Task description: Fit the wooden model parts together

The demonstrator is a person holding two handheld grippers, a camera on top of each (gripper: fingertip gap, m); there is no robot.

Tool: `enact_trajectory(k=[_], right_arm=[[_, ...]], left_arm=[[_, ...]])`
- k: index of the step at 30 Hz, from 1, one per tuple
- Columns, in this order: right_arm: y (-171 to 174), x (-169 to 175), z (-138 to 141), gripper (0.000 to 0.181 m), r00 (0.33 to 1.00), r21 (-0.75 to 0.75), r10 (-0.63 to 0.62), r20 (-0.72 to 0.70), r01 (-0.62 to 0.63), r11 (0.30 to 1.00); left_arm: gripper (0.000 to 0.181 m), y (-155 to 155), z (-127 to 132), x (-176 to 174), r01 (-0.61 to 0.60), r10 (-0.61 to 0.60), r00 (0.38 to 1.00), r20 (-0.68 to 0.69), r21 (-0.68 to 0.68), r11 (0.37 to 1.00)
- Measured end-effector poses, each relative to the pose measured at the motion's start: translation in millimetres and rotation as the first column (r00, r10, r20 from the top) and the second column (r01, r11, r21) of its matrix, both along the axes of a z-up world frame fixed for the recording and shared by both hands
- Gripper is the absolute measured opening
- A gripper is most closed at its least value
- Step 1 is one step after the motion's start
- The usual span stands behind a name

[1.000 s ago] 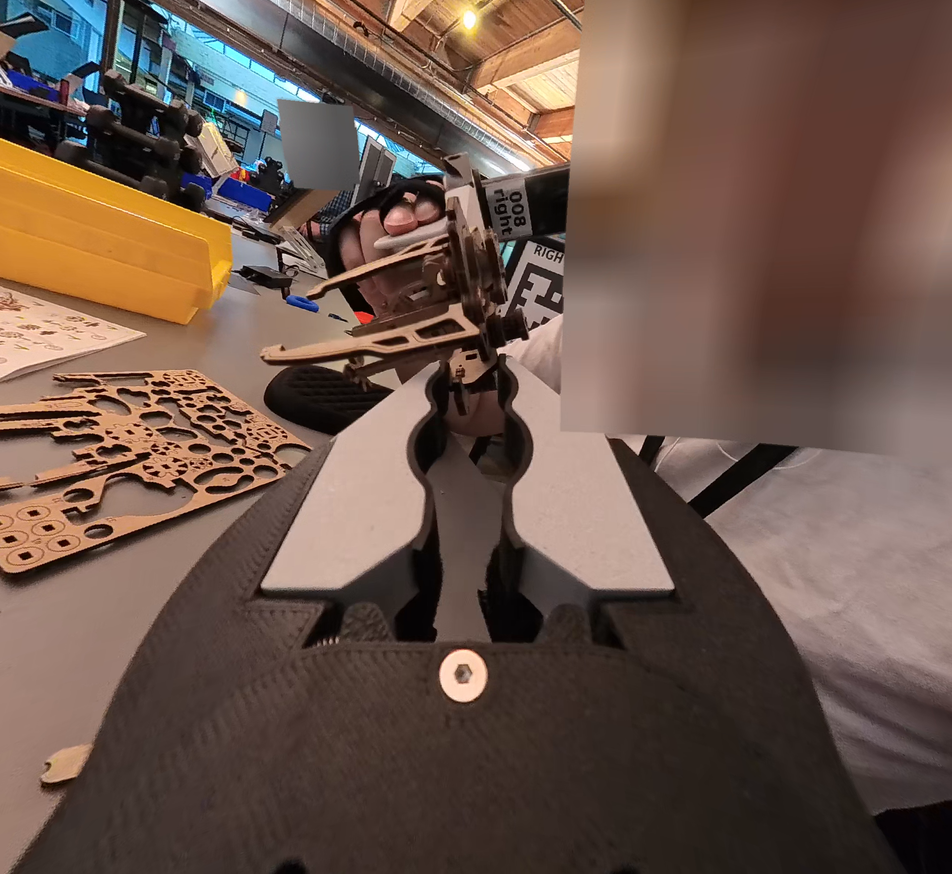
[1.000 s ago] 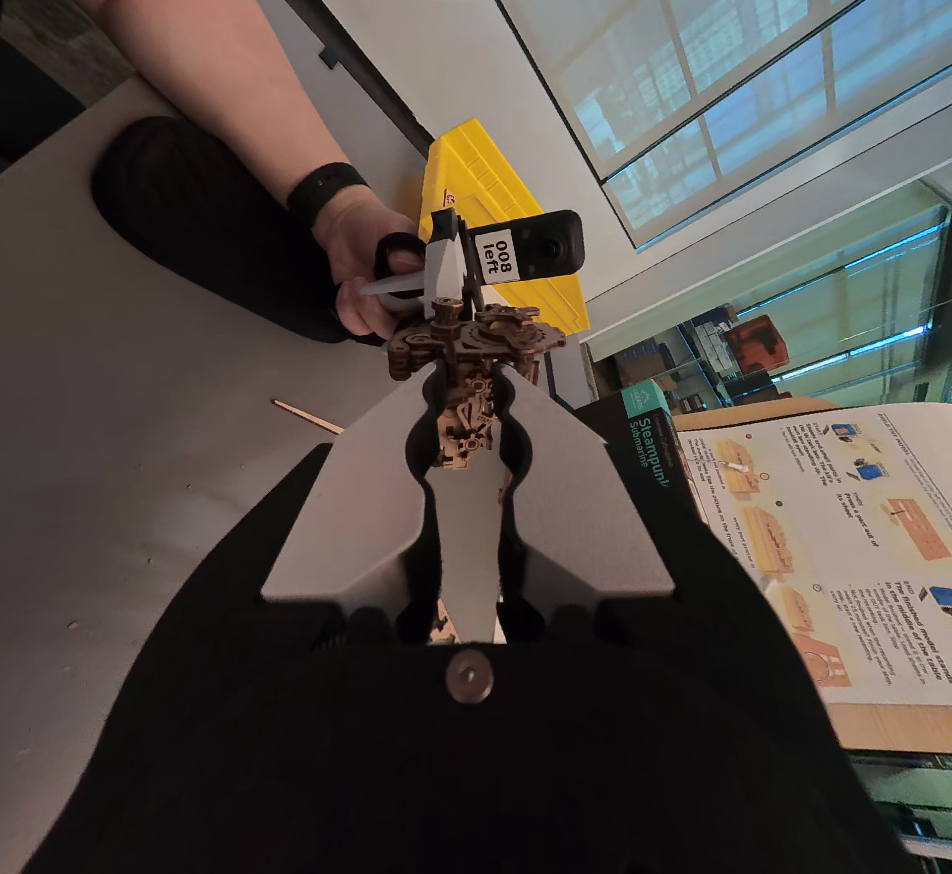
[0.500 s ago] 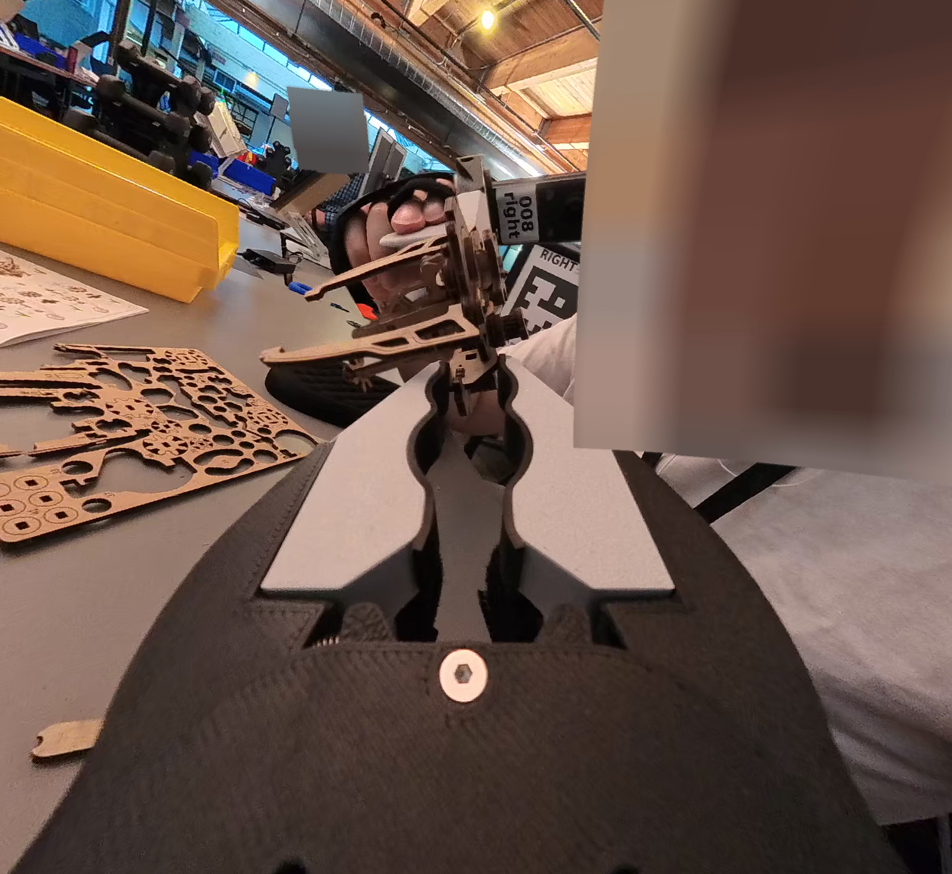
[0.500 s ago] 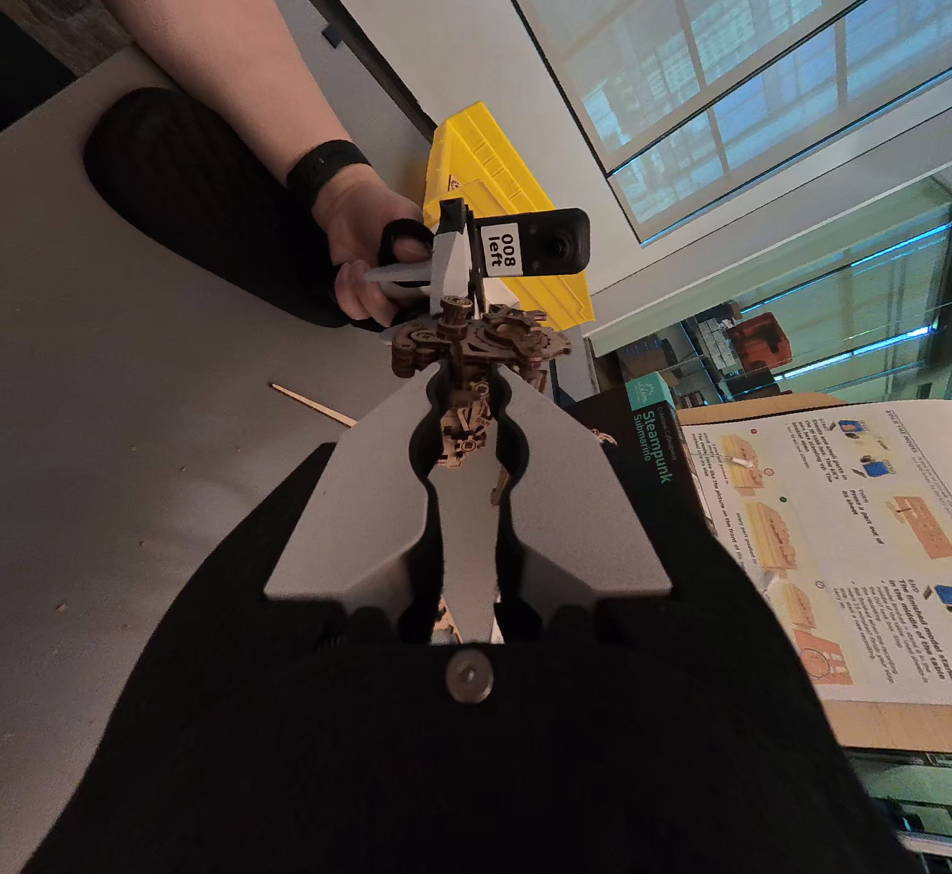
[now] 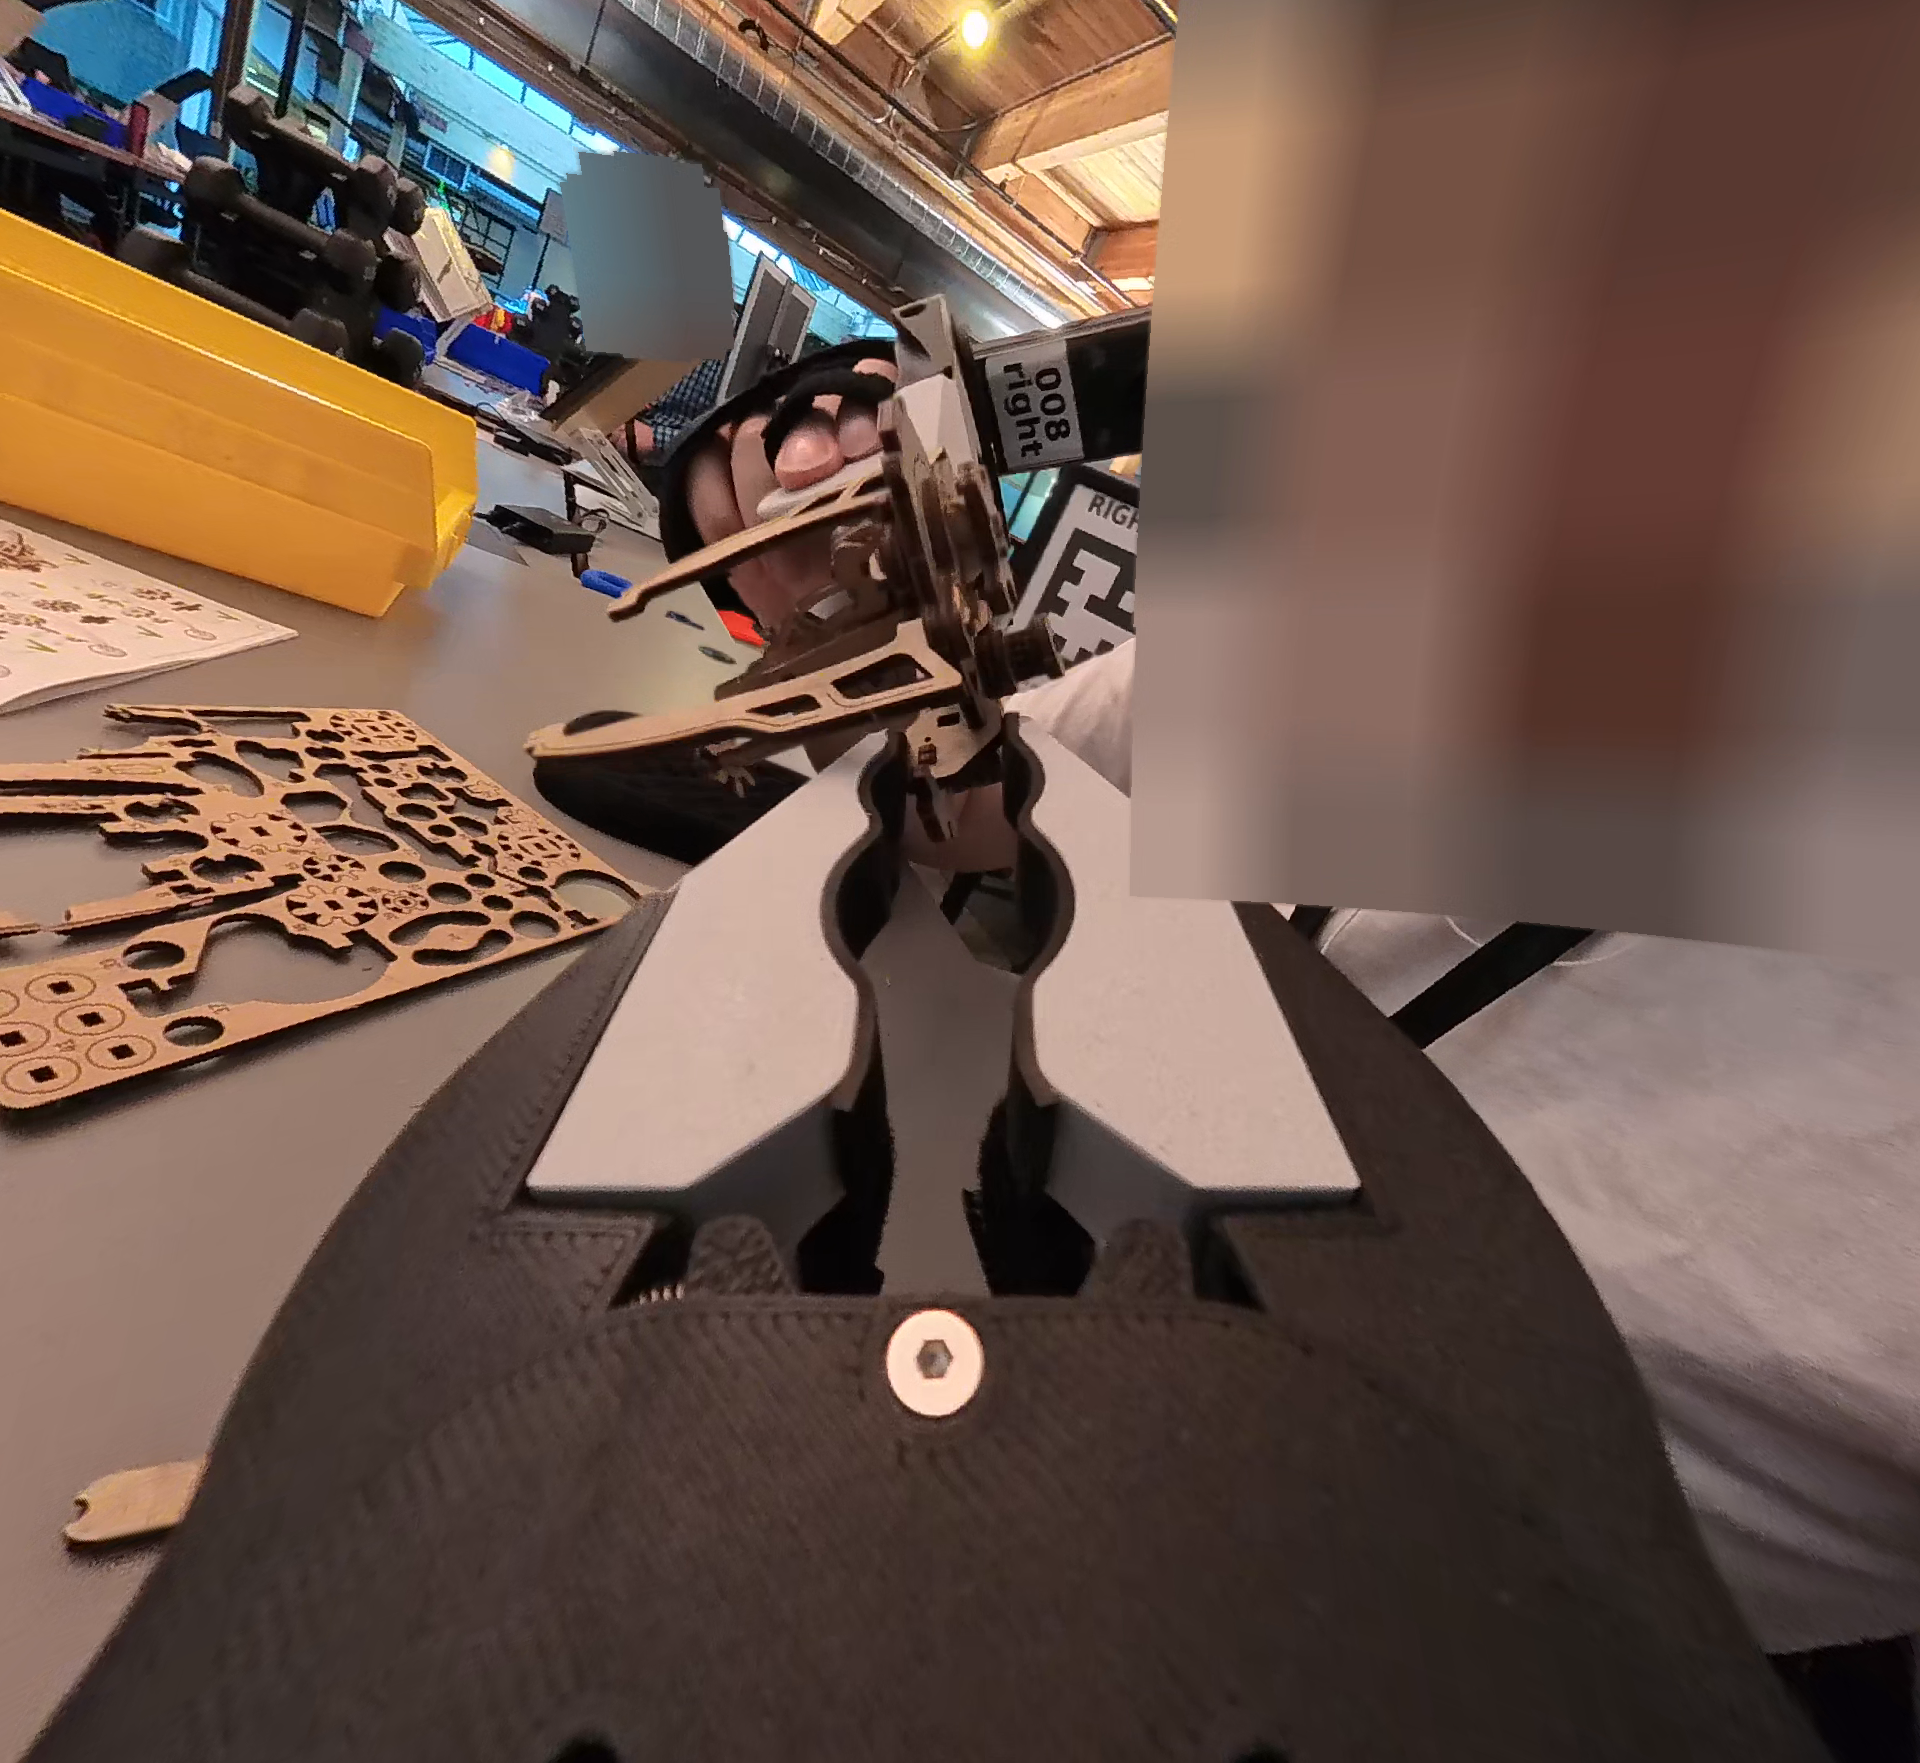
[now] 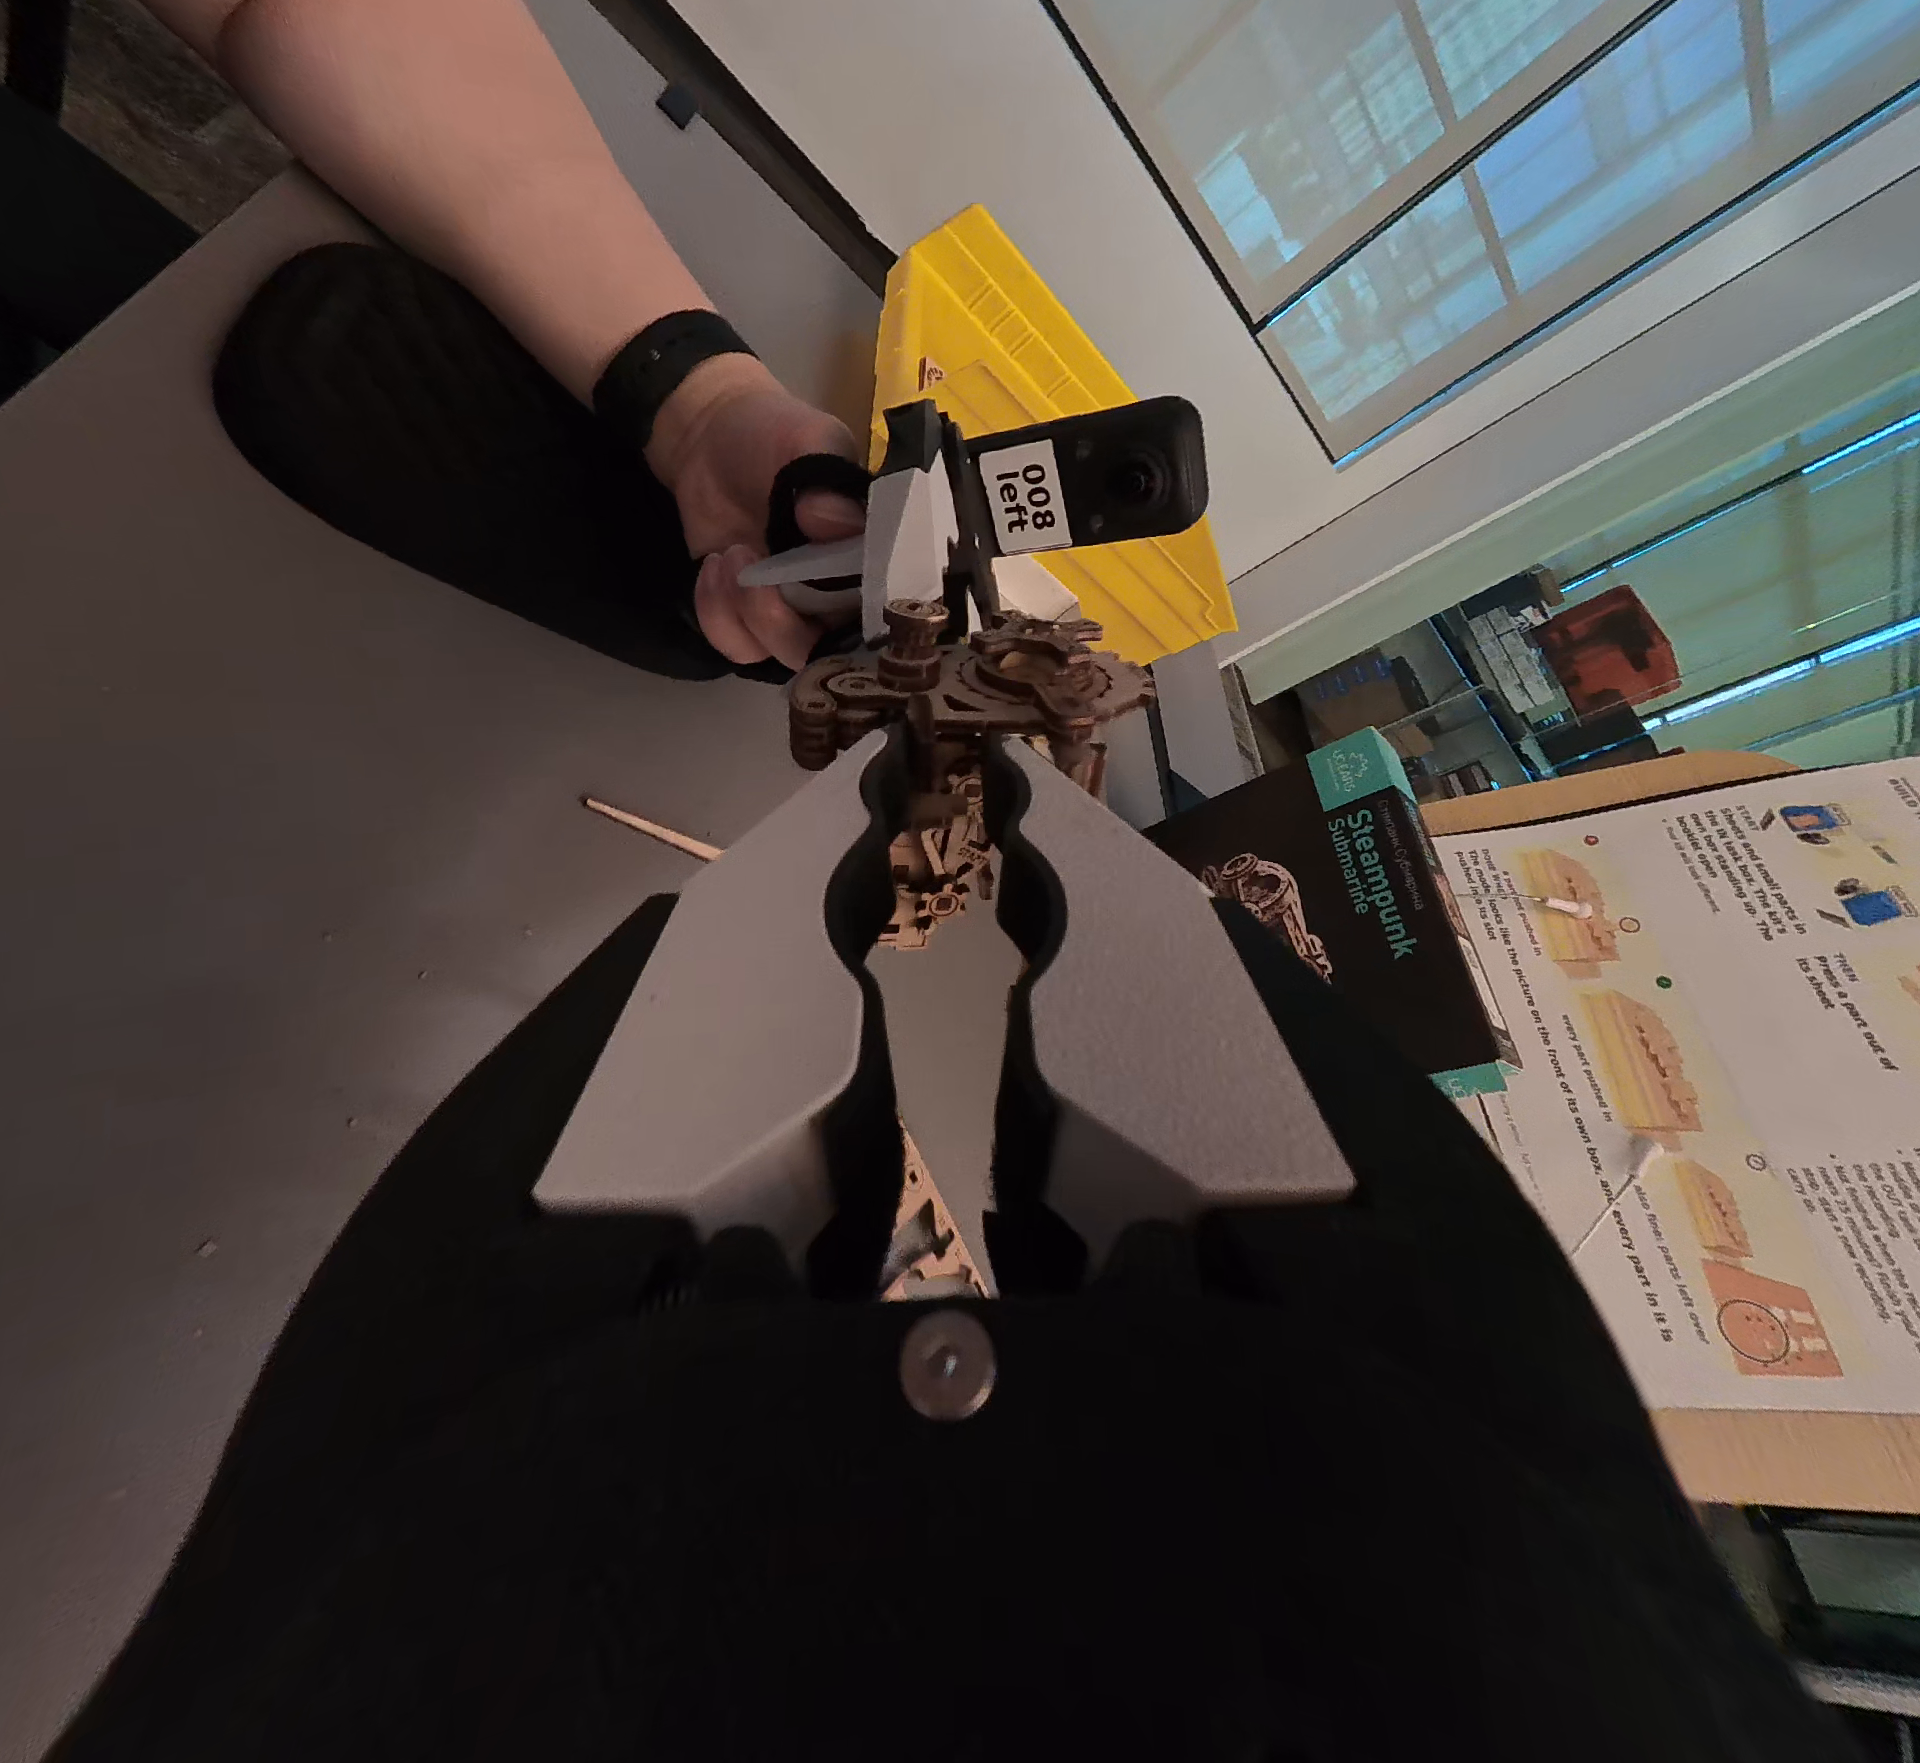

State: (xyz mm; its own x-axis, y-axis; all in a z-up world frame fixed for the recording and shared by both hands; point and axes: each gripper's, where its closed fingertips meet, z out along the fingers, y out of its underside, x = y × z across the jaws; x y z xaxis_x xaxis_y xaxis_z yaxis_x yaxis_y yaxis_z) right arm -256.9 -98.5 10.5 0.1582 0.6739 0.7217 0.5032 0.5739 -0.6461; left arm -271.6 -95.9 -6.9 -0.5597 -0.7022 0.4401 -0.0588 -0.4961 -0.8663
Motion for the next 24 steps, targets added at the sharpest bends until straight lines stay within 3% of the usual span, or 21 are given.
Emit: enact_trajectory(k=[9,24], right_arm=[[-0.1,-0.6,0.0,0.012,0.999,-0.074,0.019,-0.034,-0.021,0.997],[-1.8,-1.5,-0.5,0.012,0.998,-0.002,0.054,-0.024,-0.054,0.999]], left_arm=[[0.015,0.1,-0.2,-0.5,-0.016,0.016,1.0,0.004,0.035,0.999],[0.015,-0.9,-0.6,-1.4,-0.02,0.019,1.0,0.01,0.064,0.998]])
